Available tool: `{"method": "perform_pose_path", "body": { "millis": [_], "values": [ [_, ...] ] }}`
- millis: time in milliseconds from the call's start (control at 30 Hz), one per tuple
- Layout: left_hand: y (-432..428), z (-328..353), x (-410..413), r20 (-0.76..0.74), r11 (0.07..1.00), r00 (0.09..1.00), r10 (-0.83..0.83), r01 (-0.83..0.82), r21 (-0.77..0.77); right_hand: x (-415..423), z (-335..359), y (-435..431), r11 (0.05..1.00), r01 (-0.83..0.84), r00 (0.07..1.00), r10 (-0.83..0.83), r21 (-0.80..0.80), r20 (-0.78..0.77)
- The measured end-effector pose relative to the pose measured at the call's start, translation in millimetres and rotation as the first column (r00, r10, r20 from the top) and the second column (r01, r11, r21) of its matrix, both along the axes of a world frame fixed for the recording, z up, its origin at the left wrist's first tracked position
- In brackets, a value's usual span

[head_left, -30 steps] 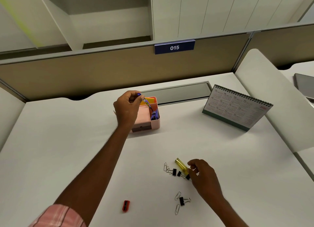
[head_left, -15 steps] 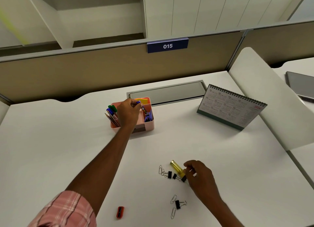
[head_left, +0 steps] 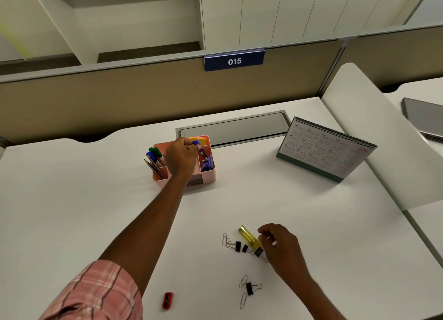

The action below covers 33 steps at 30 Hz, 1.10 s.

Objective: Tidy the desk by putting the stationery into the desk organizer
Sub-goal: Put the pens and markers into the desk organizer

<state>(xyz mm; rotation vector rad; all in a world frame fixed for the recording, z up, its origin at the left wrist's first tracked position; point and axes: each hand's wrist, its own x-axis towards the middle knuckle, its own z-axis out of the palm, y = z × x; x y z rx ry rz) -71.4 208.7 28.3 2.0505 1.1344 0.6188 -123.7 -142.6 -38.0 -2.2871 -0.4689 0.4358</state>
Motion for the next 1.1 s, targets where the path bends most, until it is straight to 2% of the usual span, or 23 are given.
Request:
{"method": "perform_pose_path", "body": {
  "millis": [167,300,467,600,733,867,967,1100],
  "values": [
    [3.2,-5.9,-4.9,-0.008,1.000,1.000,-0.006,0.006,-0.008,11.0,-0.2,-4.4,0.998,0.065,0.998,-0.065,0.028,-0.005],
    [1.3,-0.7,-14.5,0.056,1.000,0.998,0.001,-0.001,-0.004,15.4,1.3,-7.7,0.997,0.079,0.997,-0.079,0.003,-0.015],
    [-31.4,5.0,-44.0,0.162,0.999,0.986,-0.033,0.030,0.020,6.2,-2.7,-10.3,0.997,-0.020,0.999,0.017,-0.071,-0.040],
    [-77.1,-7.3,-77.5,0.269,0.984,0.958,-0.098,0.134,-0.118,-6.2,-8.2,-5.9,0.981,-0.114,0.994,0.112,-0.160,-0.018],
    [-120.4,-25.7,-106.5,0.242,0.933,0.958,-0.155,0.222,-0.284,-15.4,-11.8,3.2,0.918,-0.172,0.971,0.218,-0.356,0.095],
    [-145.8,-36.9,-124.0,0.102,0.888,0.976,-0.191,0.216,-0.405,-19.0,-14.1,10.6,0.862,-0.167,0.940,0.286,-0.478,0.188],
    [-156.8,-39.1,-131.4,0.059,0.859,0.971,-0.233,0.234,-0.456,-18.8,-12.3,13.4,0.864,-0.147,0.943,0.270,-0.481,0.196],
    [-160.0,-37.7,-136.2,0.059,0.840,0.969,-0.240,0.238,-0.487,-19.9,-3.0,16.6,0.927,-0.115,0.964,0.191,-0.357,0.185]
  ]
}}
